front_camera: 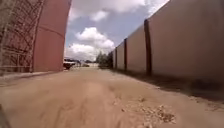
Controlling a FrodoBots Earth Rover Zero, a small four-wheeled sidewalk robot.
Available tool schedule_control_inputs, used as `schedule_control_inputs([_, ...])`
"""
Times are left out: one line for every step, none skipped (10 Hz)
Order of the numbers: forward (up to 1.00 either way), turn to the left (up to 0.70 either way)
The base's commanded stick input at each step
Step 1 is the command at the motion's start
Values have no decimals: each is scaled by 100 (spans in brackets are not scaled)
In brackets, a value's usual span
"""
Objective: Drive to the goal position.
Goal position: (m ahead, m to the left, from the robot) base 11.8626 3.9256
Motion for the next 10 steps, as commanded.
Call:
schedule_control_inputs([60, 0])
schedule_control_inputs([60, 0])
schedule_control_inputs([60, 0])
schedule_control_inputs([60, 6])
schedule_control_inputs([60, 12])
schedule_control_inputs([60, 14])
schedule_control_inputs([60, 15])
schedule_control_inputs([60, 15])
schedule_control_inputs([60, 15])
schedule_control_inputs([60, 15])
